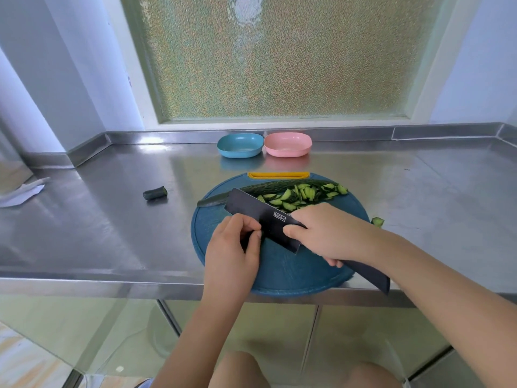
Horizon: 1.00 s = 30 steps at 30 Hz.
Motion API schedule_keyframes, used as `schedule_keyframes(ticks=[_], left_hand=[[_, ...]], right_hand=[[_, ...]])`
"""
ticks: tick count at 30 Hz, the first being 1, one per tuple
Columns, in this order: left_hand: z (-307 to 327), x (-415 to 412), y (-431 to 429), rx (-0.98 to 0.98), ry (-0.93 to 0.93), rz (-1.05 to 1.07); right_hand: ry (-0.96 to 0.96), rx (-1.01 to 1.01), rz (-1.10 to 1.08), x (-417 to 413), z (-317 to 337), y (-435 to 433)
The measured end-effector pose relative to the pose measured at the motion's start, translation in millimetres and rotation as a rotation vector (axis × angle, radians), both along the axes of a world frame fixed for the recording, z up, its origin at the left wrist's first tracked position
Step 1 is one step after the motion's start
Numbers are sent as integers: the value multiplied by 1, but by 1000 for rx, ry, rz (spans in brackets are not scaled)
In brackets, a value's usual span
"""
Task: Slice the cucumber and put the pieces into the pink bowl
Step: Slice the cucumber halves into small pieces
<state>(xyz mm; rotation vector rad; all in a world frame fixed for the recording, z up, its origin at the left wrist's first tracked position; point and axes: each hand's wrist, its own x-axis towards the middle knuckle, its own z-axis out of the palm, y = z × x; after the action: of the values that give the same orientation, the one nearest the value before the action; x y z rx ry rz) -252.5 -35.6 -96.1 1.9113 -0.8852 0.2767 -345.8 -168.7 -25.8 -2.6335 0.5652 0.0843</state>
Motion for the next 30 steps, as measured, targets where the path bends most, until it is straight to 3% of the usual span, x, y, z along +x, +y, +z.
schedule_keyframes(ticks=[30], left_hand=[[-1, -1, 2, -27, 29, 19]], right_hand=[[117, -170, 134, 12, 20, 1]])
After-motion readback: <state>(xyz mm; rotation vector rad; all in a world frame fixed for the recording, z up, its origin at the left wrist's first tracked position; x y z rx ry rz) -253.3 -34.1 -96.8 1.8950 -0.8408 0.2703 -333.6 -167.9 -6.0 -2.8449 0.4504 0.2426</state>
